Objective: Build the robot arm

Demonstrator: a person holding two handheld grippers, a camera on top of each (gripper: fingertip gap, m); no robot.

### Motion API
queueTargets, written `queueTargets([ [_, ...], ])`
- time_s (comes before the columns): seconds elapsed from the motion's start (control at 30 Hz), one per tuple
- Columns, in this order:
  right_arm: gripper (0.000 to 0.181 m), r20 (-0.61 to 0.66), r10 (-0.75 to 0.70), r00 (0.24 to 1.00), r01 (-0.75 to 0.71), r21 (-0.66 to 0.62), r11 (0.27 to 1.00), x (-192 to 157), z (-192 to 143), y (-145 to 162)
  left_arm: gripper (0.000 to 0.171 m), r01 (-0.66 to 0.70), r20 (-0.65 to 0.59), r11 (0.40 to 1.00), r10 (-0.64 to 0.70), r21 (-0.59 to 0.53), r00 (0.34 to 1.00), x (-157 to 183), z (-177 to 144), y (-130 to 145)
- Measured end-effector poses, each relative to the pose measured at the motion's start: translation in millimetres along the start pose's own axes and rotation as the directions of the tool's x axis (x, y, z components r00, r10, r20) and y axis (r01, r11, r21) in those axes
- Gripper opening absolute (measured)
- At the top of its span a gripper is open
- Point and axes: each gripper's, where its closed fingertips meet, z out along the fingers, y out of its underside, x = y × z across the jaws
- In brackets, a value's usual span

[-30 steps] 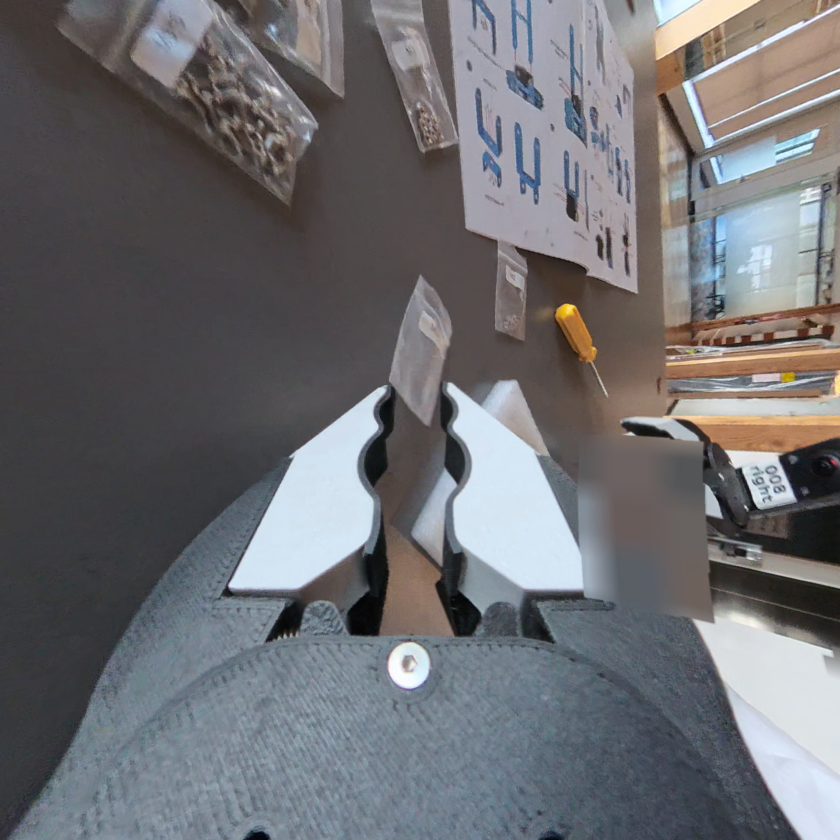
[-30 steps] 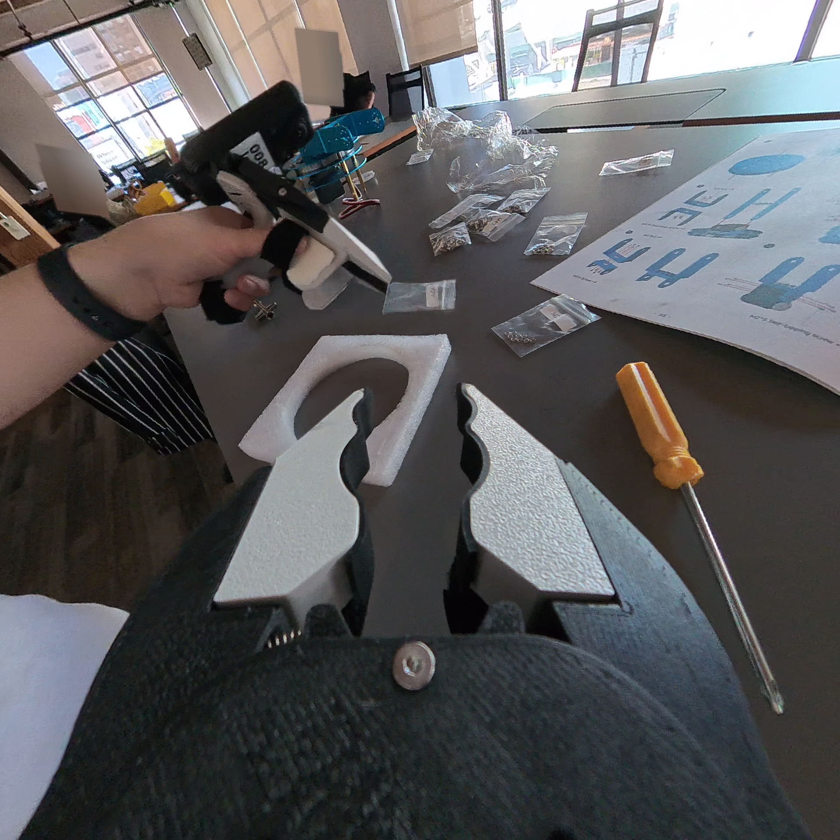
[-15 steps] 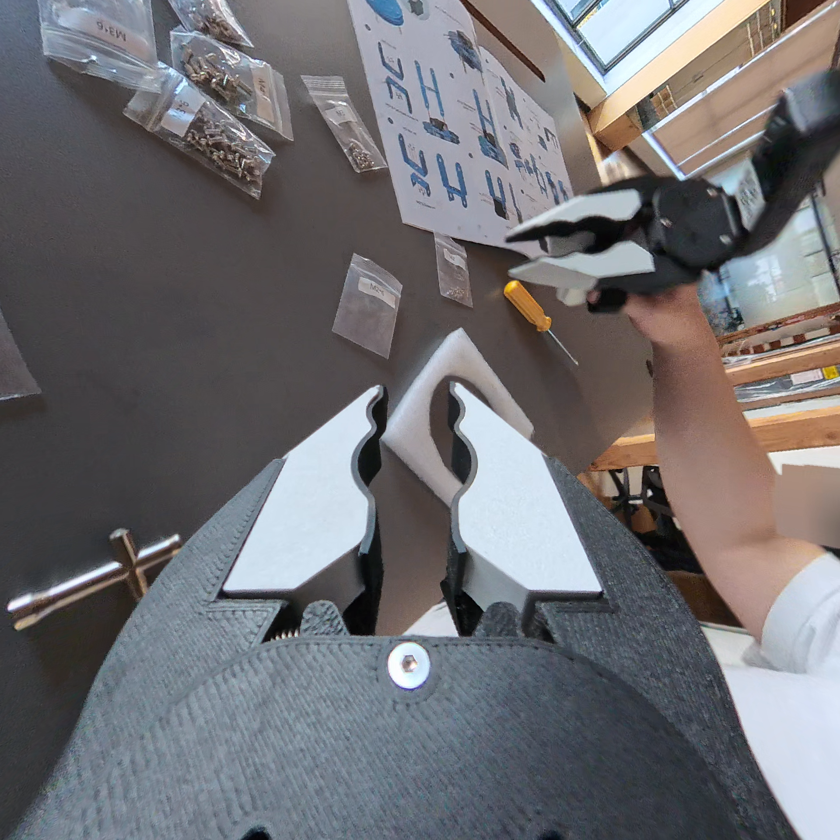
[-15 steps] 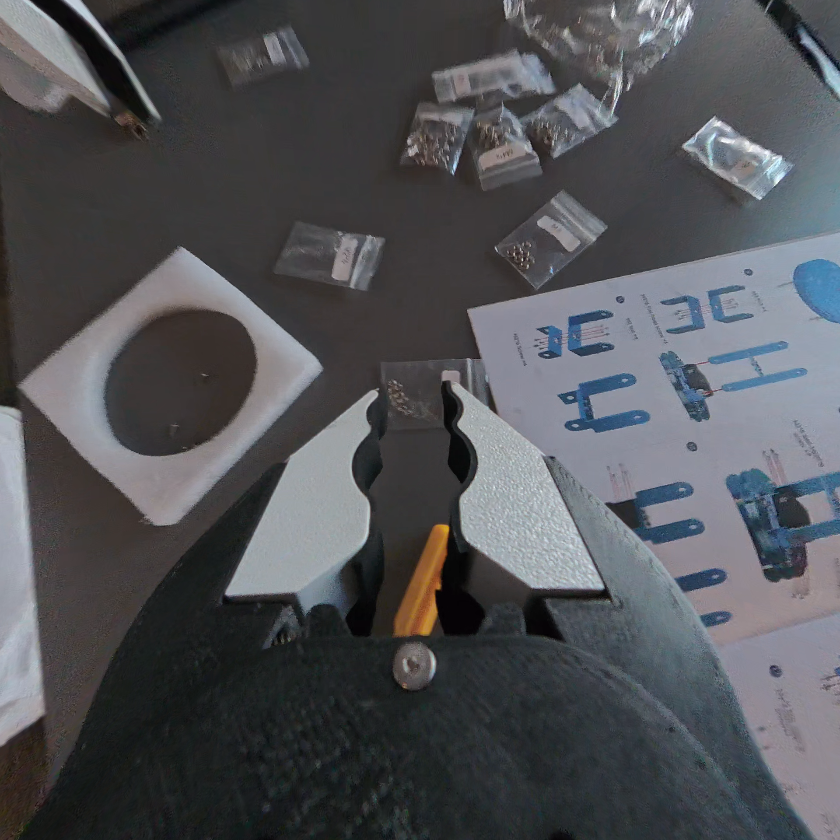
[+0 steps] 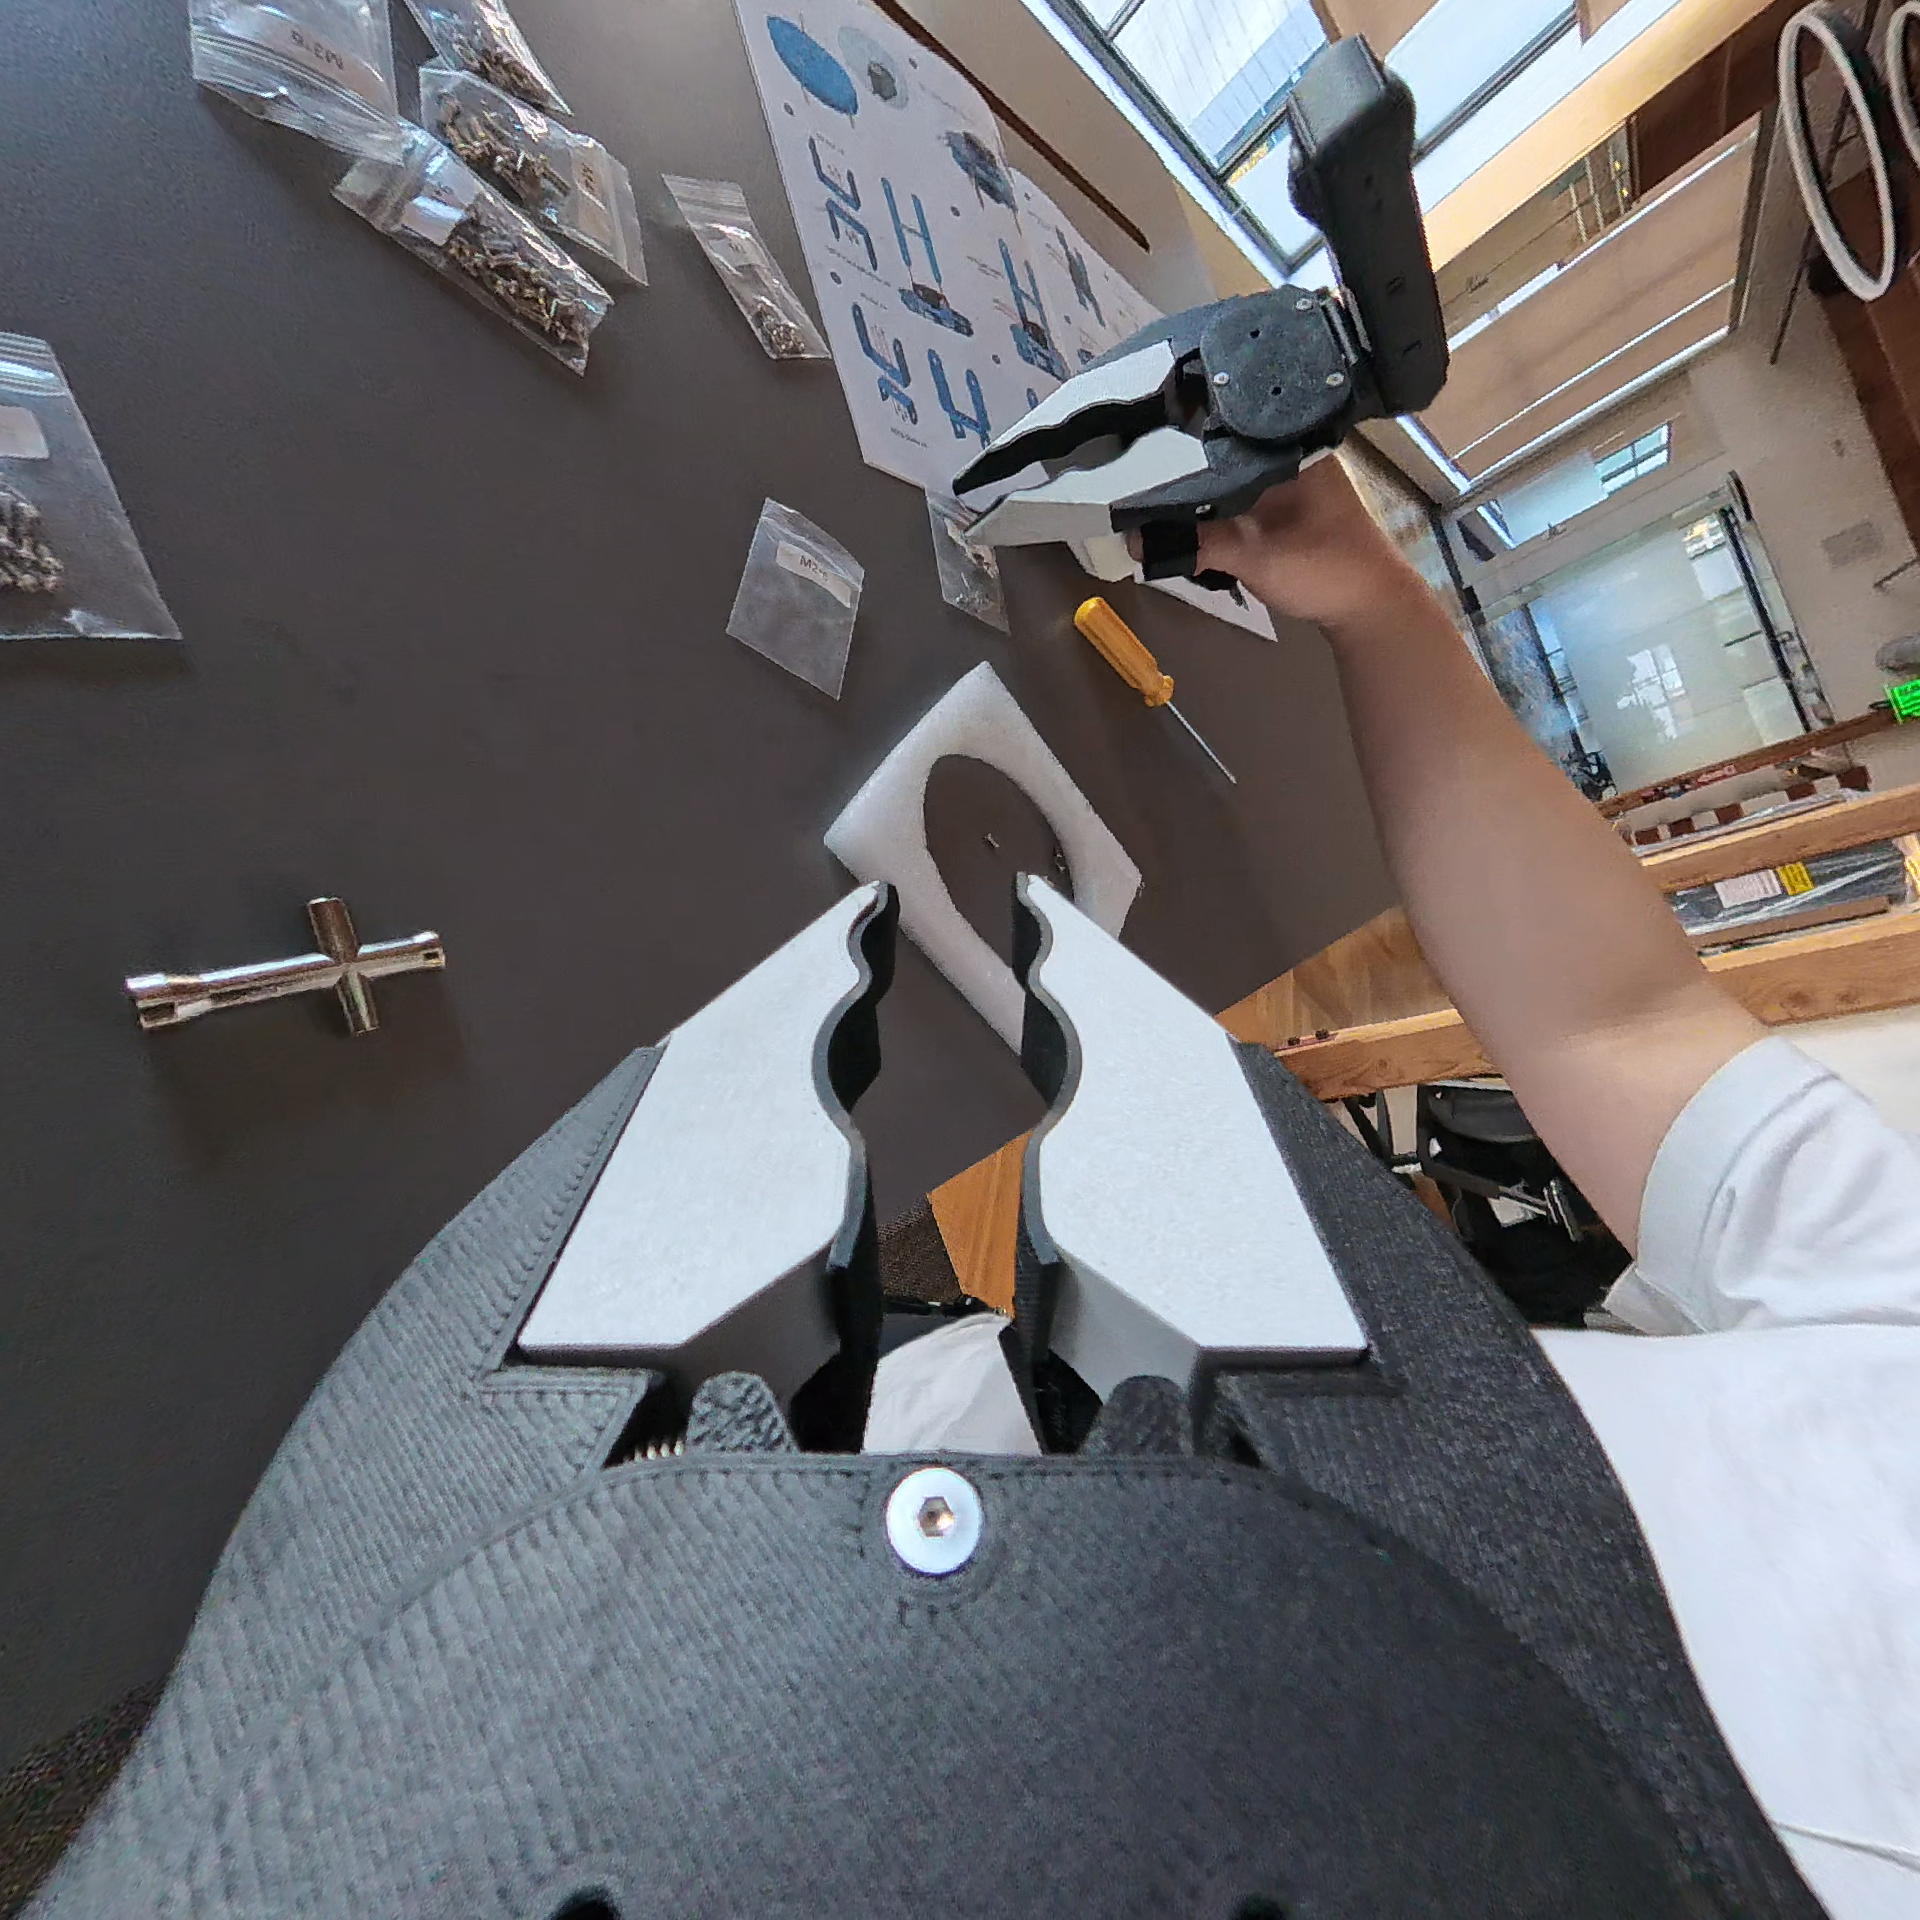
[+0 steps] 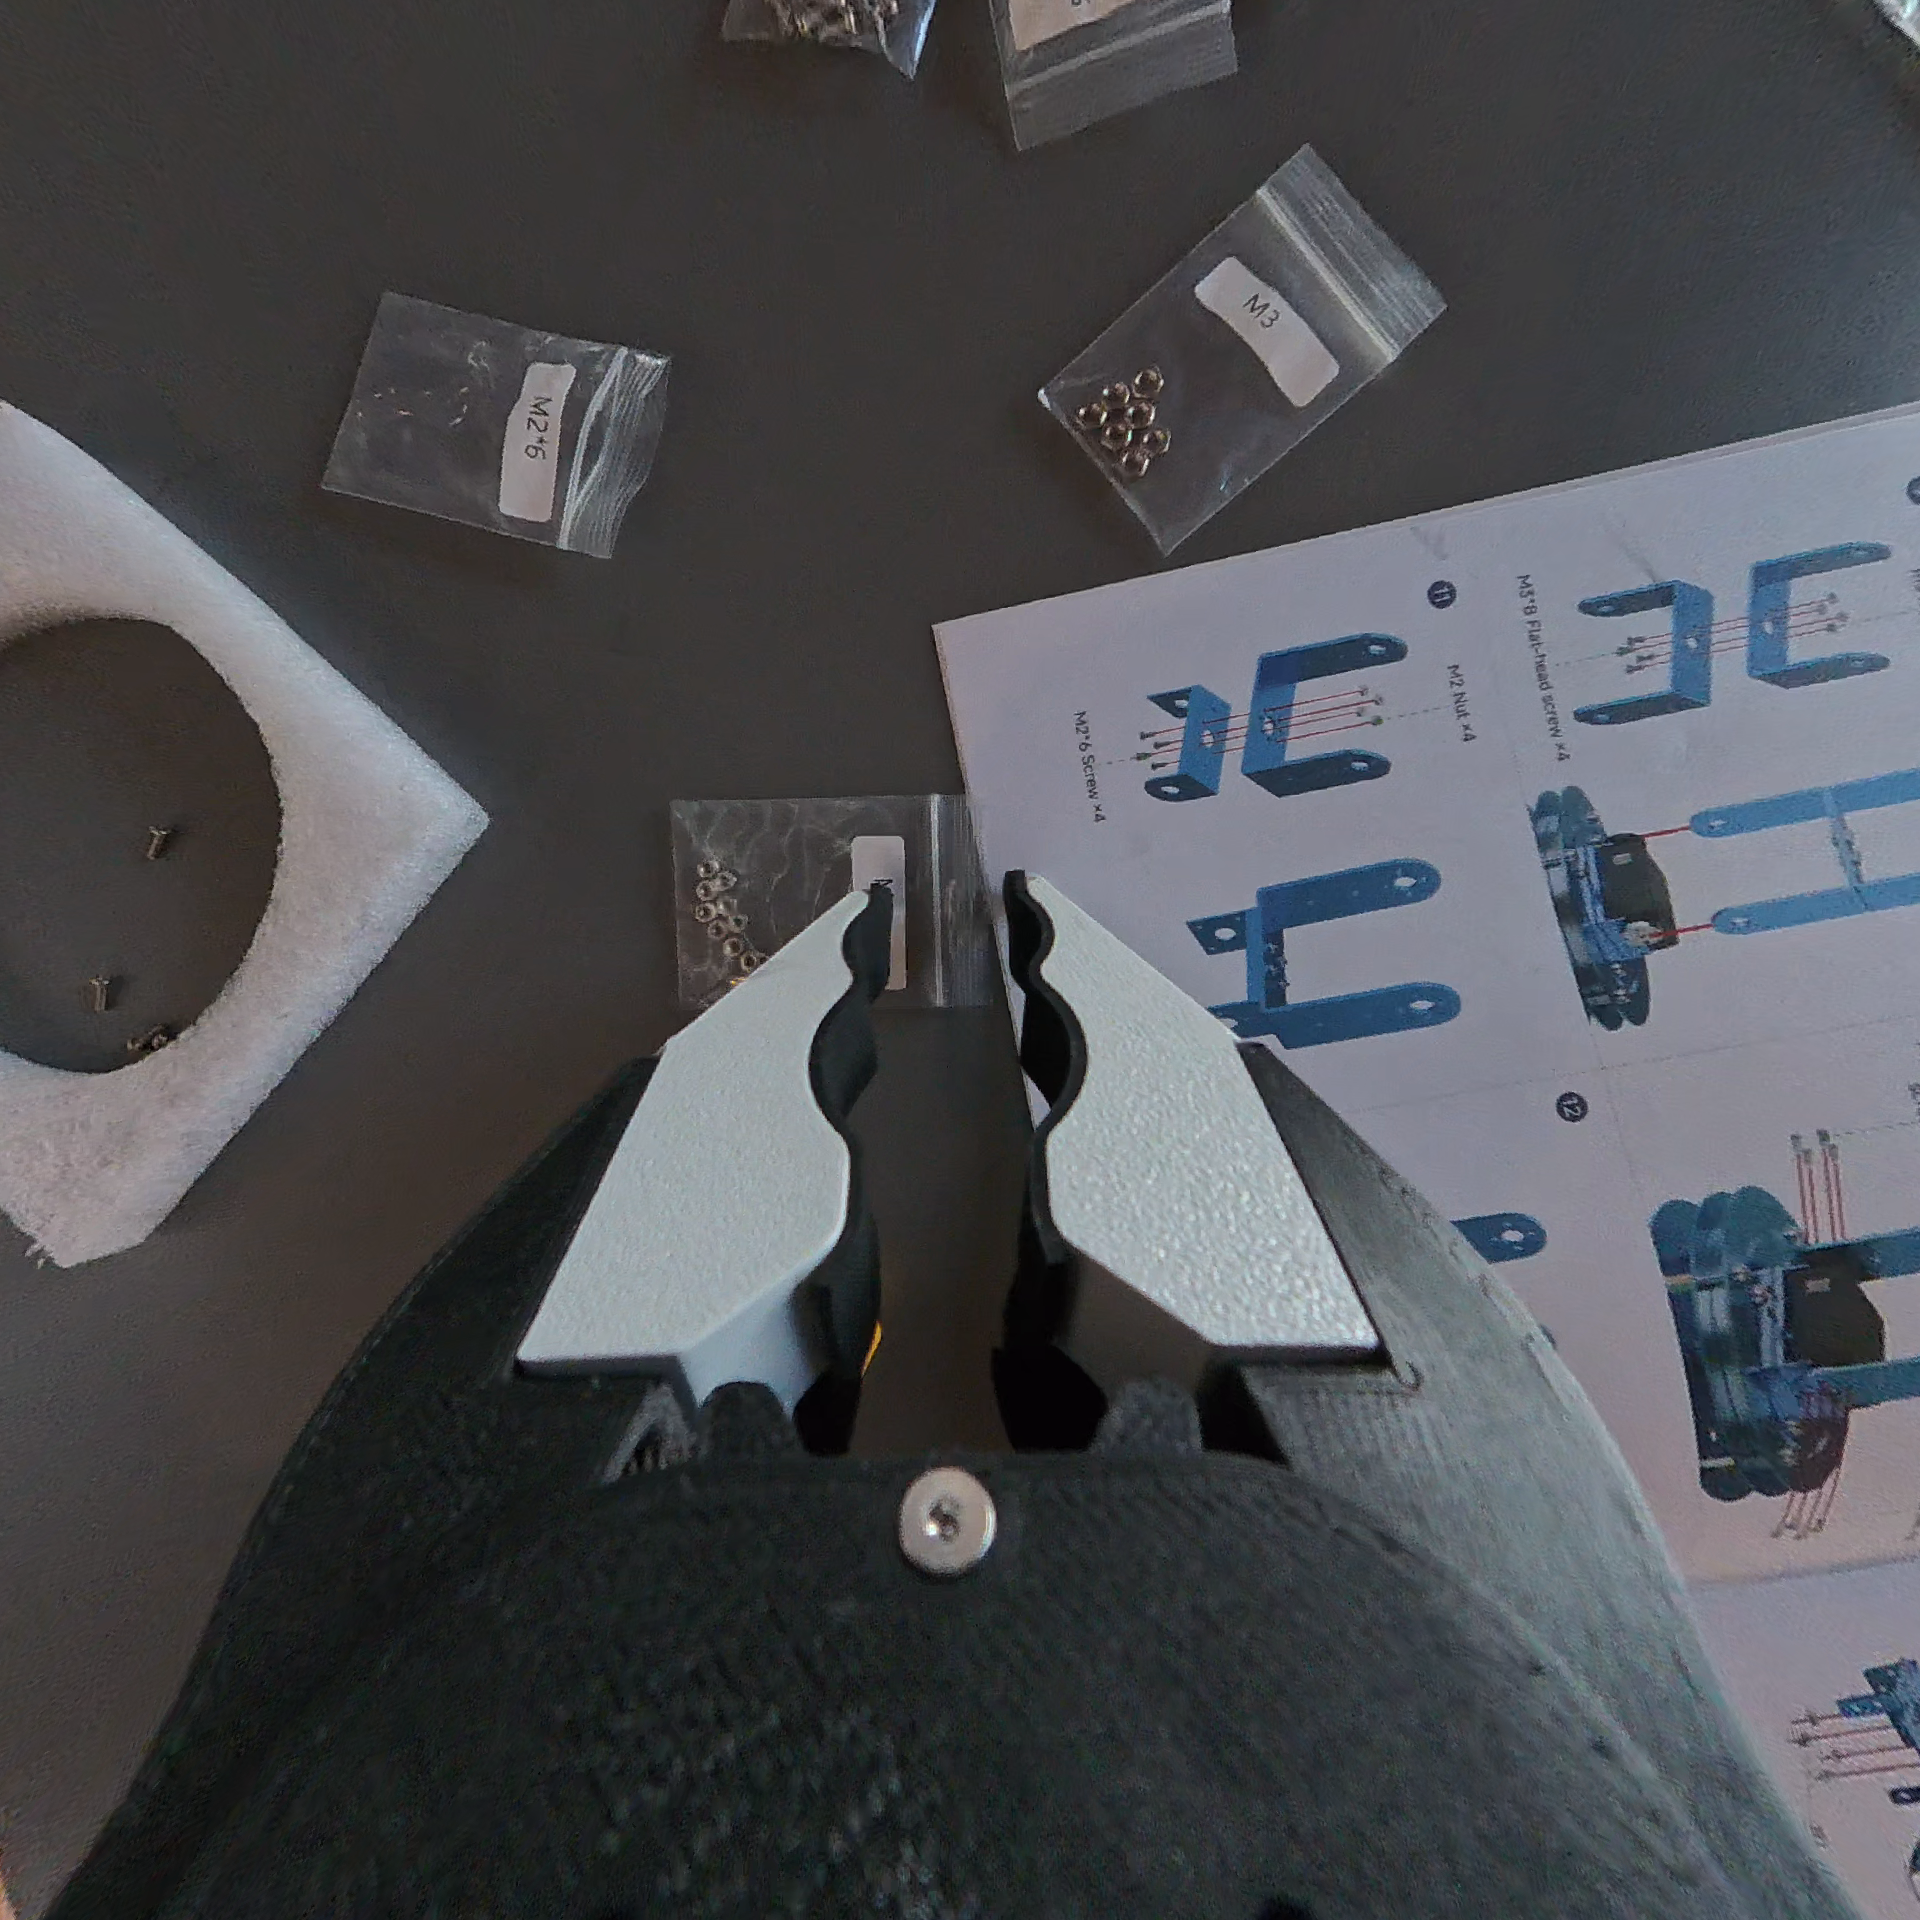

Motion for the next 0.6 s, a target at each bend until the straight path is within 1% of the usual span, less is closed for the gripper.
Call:
queueTargets([
  [0.07, 0.010, 0.000, -0.009, 1.000, 0.009, -0.013, 1.000, 0, 0, 2, 0.020, -0.001, -0.005, 1.000, 0.001, -0.012, 1.000, 1, 1, 3],
  [0.2, 0.006, -0.023, -0.057, 0.998, 0.057, 0.003, 0.998, -5, 0, 1, 0.020, 0.008, -0.020, 1.000, -0.008, -0.030, 1.000, 1, 7, 8],
  [0.27, 0.000, -0.038, -0.092, 0.995, 0.093, 0.026, 0.995, -9, -3, -2, 0.020, 0.011, -0.022, 0.999, -0.012, -0.045, 1.000, 0, 11, 11],
  [0.3, 0.000, -0.057, -0.104, 0.993, 0.106, 0.039, 0.994, -9, -4, -3, 0.020, 0.012, -0.022, 0.999, -0.013, -0.053, 1.000, -1, 13, 13],
  [0.5, 0.000, -0.077, -0.170, 0.982, 0.178, 0.113, 0.977, -33, -19, -14, 0.021, 0.002, -0.071, 0.998, -0.007, -0.068, 0.997, 2, 27, 11],
  [0.6, 0.000, -0.080, -0.208, 0.975, 0.218, 0.156, 0.963, -48, -32, -23, 0.028, -0.075, -0.133, 0.995, 0.066, -0.062, 0.989, 10, 41, 2],
])
